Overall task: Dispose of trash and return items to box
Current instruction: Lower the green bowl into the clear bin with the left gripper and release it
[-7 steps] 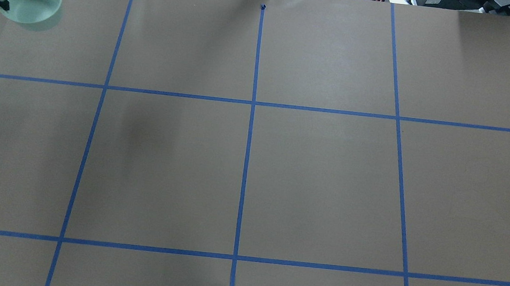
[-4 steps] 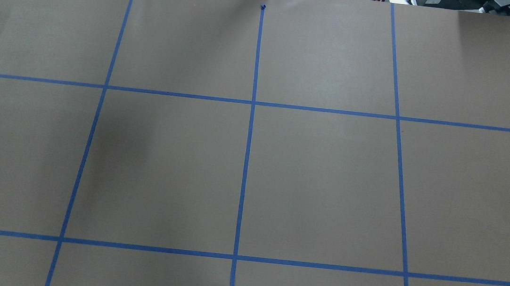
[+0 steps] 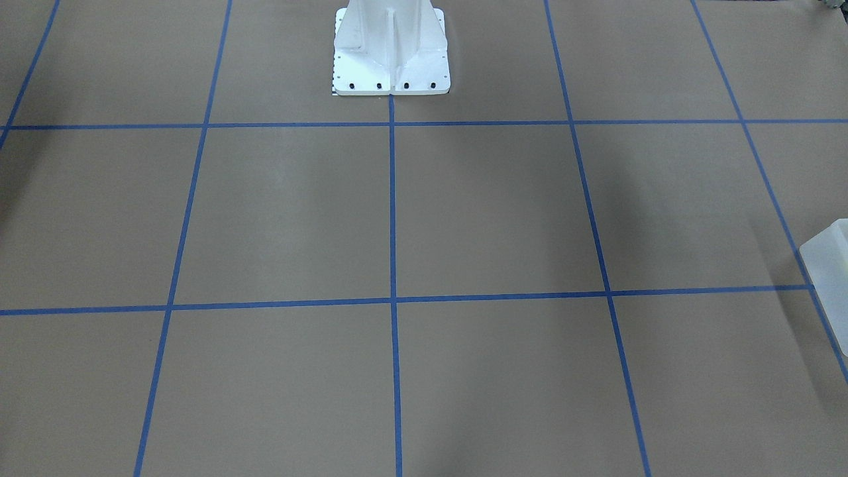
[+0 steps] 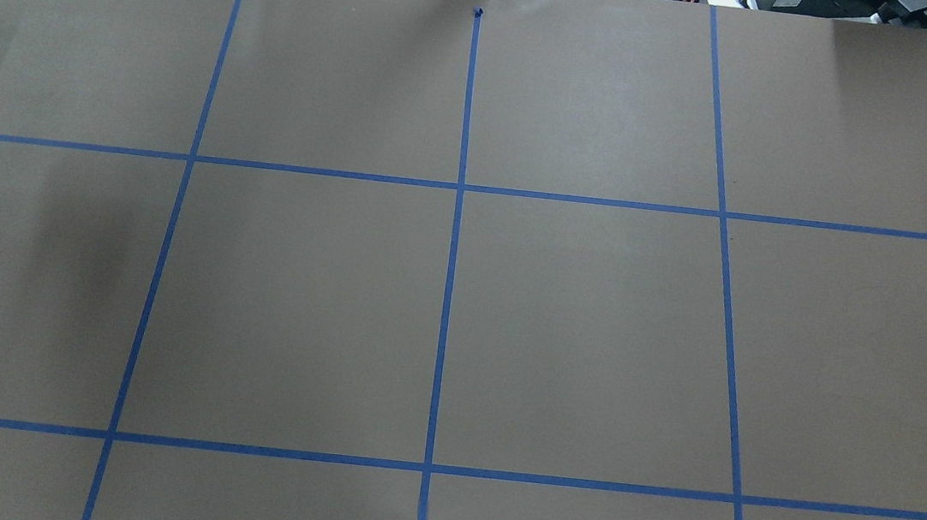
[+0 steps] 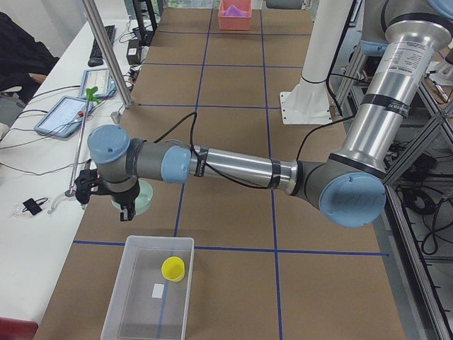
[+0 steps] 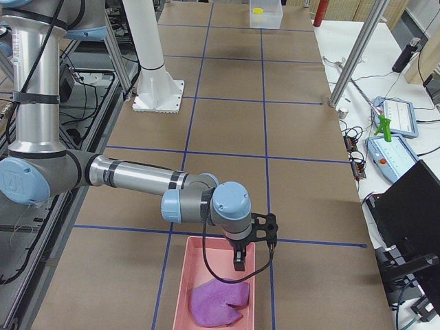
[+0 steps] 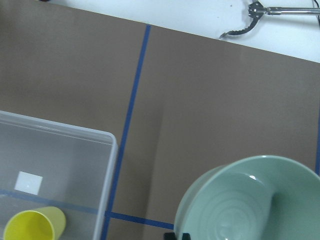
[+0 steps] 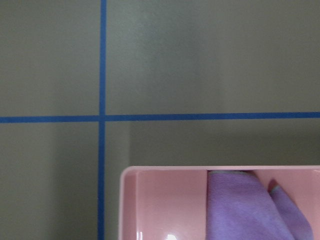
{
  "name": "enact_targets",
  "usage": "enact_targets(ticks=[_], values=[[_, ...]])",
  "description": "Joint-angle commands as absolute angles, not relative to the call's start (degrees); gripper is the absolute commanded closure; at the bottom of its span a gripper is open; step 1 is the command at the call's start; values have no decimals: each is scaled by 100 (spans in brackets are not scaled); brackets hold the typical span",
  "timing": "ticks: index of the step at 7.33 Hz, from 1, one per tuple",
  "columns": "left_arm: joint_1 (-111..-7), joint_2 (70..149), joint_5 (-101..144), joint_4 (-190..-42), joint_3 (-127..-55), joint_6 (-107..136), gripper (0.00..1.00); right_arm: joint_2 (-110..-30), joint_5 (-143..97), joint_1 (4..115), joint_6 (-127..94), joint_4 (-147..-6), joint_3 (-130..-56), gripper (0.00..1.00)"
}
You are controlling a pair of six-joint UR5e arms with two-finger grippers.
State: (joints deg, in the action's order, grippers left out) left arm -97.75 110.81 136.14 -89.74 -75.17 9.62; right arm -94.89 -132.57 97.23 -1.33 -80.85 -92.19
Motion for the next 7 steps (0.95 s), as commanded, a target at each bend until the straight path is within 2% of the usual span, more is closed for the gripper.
enact_targets(ticks=[1, 4, 6, 7], values=[[-10071, 11004, 13606, -9348, -6623, 668, 100, -9483, -13298, 9196, -1077, -8086, -9754, 0], [-10116, 10873, 13614, -10561, -5425, 948, 100, -9466, -13298, 8501, -2422, -8086, -10404, 0], [-10090, 10924, 13440, -11867, -4567, 1500, 100, -9413, -13289, 8201, -2811, -8068, -10503, 0], [-10090, 10925, 13273, -12178, -4466, 1834, 100, -9413, -13289, 8131, -2899, -8068, -10573, 0]])
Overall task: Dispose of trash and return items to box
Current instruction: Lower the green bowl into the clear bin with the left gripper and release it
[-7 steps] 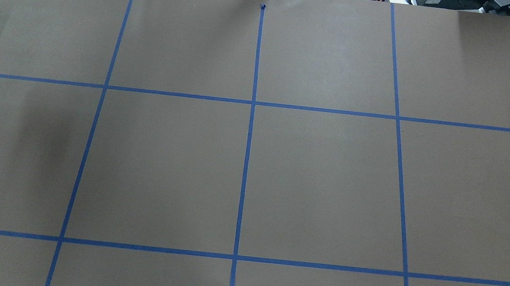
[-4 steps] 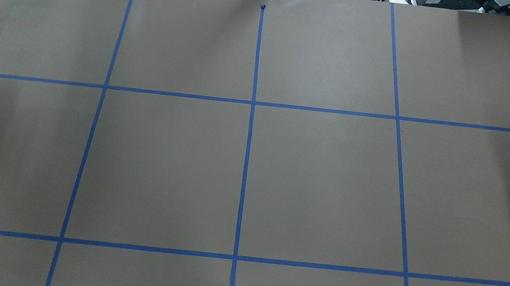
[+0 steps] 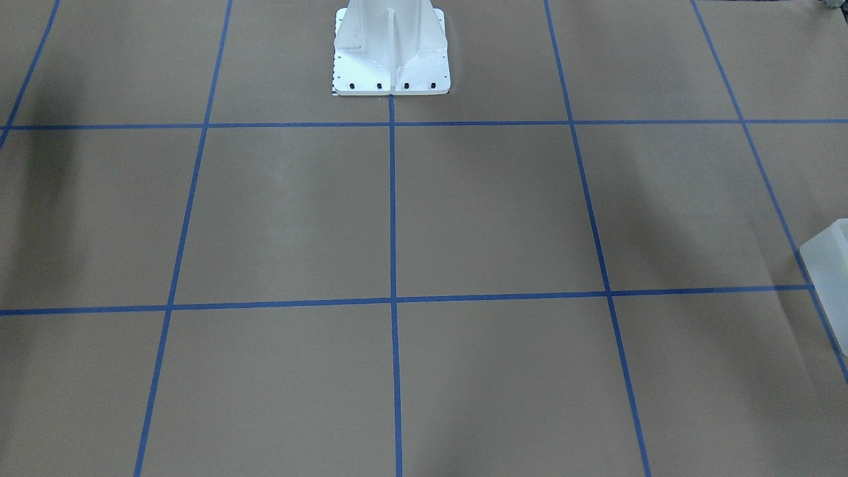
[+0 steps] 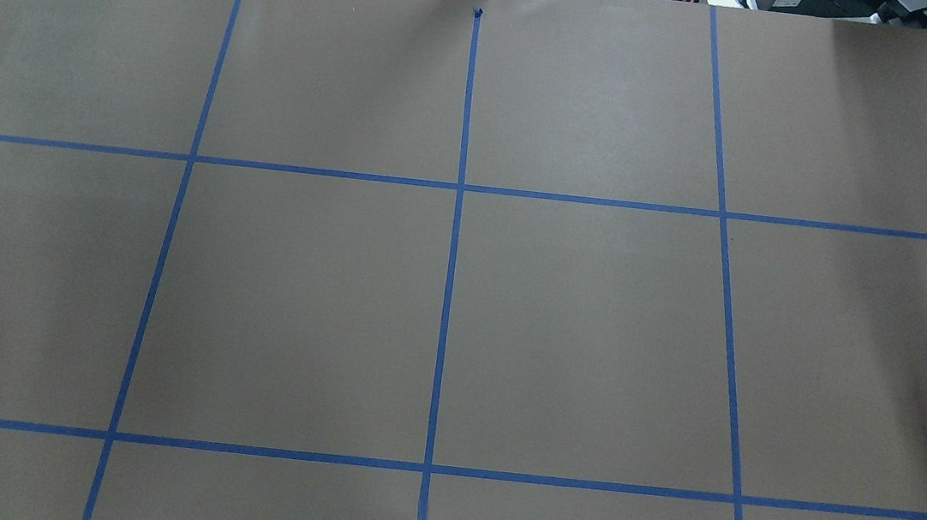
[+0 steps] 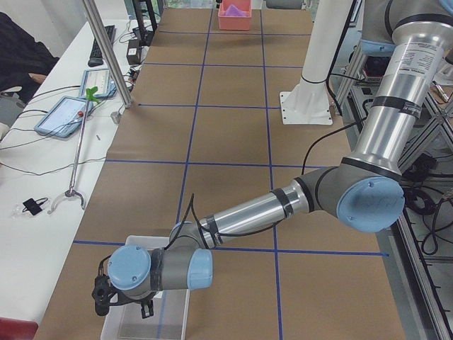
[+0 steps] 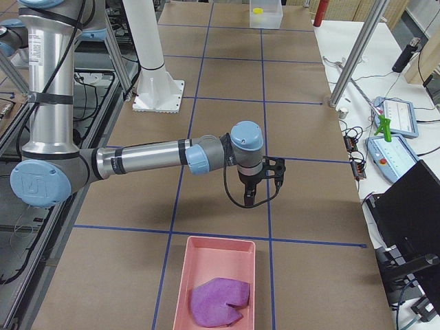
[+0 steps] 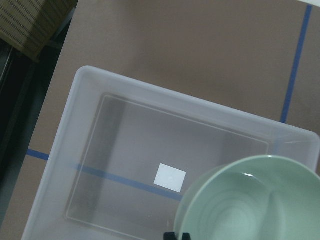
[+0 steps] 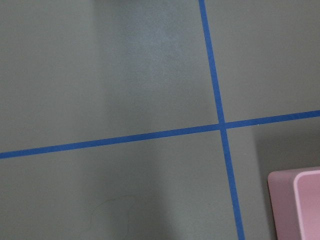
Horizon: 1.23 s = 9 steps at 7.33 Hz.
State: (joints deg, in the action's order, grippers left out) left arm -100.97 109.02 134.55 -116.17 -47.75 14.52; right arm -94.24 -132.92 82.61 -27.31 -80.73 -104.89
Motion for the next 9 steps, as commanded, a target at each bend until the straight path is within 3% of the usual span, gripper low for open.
enact_targets(ticks=[1, 9], values=[[-10090, 10934, 13176, -12425, -4360, 2107, 100, -9413, -13280, 8052, -3040, -8051, -10591, 0], [-9247, 10705, 13008, -13412, -4228, 5080, 100, -9448, -13237, 7857, -3349, -8068, -10846, 0]])
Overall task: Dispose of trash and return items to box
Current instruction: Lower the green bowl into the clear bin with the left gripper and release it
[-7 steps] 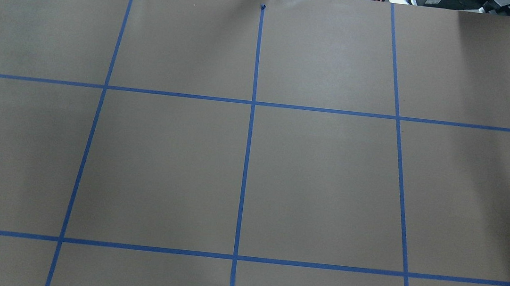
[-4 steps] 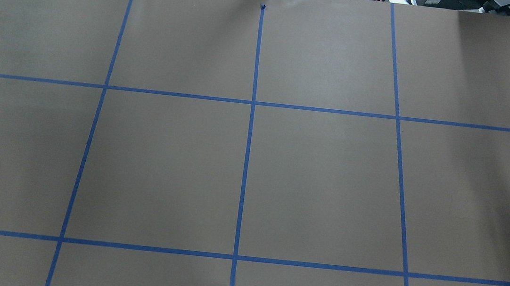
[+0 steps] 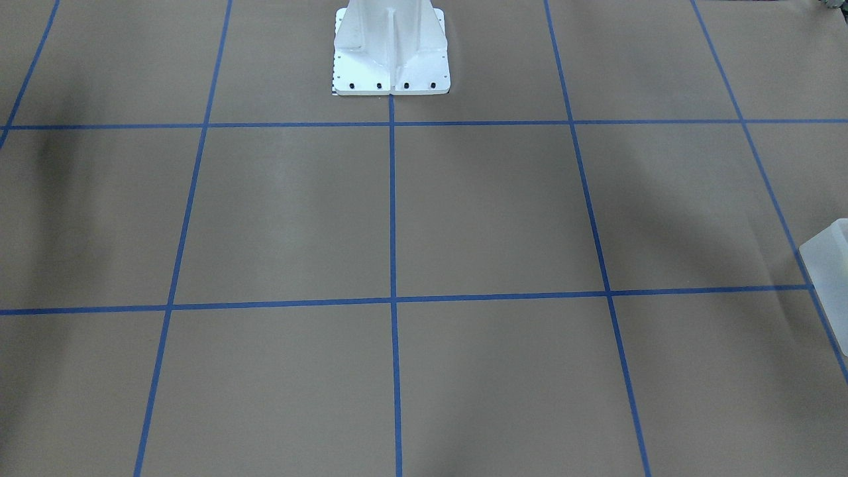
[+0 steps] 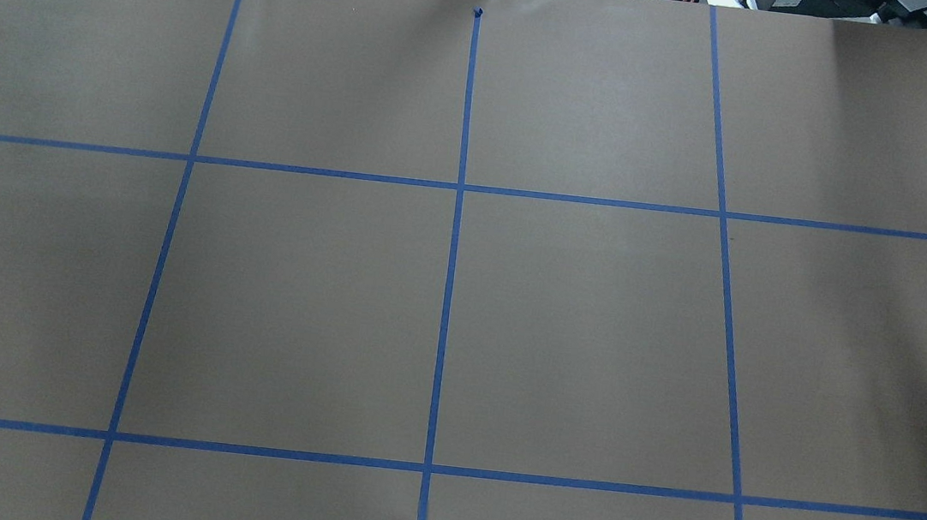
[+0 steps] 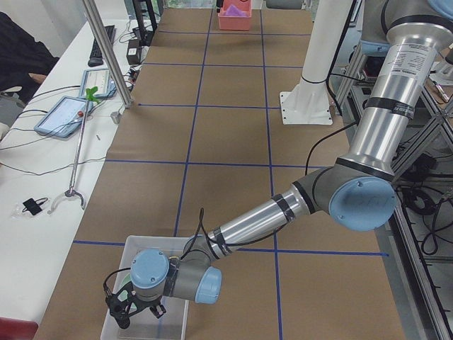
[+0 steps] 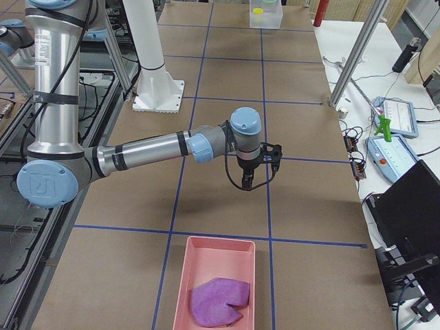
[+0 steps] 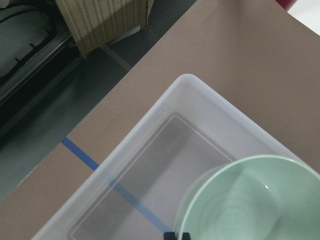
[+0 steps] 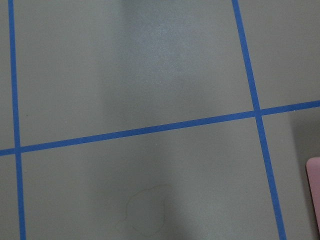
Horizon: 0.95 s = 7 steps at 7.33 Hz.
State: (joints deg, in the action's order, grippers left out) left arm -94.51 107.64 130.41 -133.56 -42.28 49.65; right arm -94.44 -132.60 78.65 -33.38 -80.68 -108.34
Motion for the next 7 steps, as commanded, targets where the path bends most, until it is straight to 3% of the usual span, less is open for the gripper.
enact_targets(ticks=[1, 7], values=[[-9246, 10670, 12999, -13412, -4219, 5071, 100, -9448, -13236, 7857, -3349, -8068, -10846, 0], [-9246, 10389, 12454, -13614, -4210, 5054, 100, -9492, -13228, 7778, -3436, -8077, -11013, 0]])
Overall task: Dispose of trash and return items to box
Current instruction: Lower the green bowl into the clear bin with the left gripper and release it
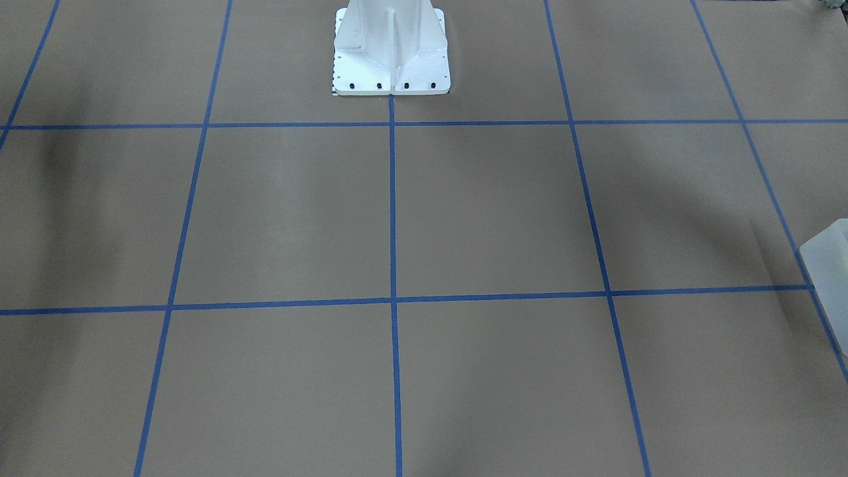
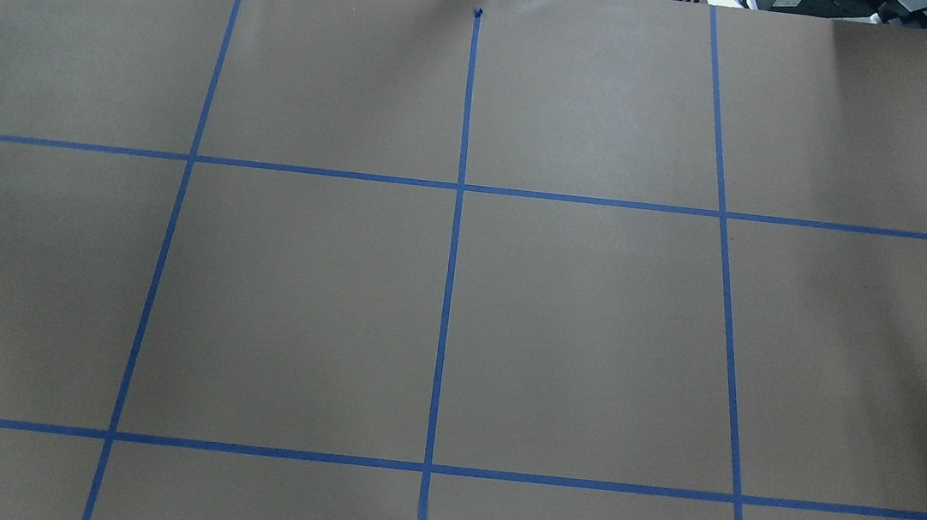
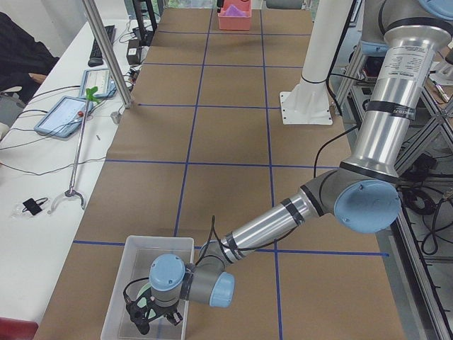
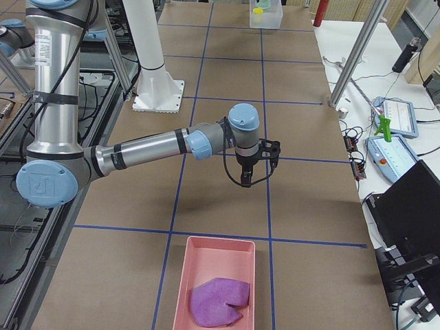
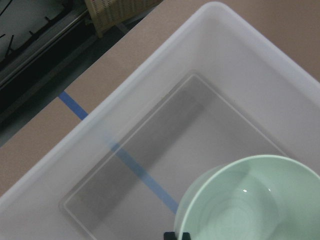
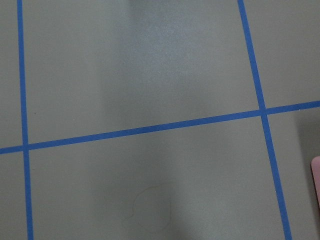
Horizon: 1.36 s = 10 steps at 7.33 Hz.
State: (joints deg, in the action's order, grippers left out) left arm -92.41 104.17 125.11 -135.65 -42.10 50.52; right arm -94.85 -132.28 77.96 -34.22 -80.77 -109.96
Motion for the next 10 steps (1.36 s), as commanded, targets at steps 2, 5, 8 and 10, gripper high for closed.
enact_targets(ticks=[2, 5, 8, 10], values=[[-9237, 10293, 12367, -13902, -4228, 5054, 2, -9492, -13210, 7743, -3489, -8077, -11039, 0], [-9246, 10126, 12305, -13913, -4691, 5045, 1, -9448, -13219, 7734, -3516, -8086, -11057, 0], [-9246, 10142, 12331, -12349, -6715, 4845, 1, -9466, -13219, 7743, -3507, -8086, -11057, 0], [-9237, 10125, 12252, -11280, -7844, 3856, 1, -9510, -13201, 7743, -3507, -8086, -11057, 0]])
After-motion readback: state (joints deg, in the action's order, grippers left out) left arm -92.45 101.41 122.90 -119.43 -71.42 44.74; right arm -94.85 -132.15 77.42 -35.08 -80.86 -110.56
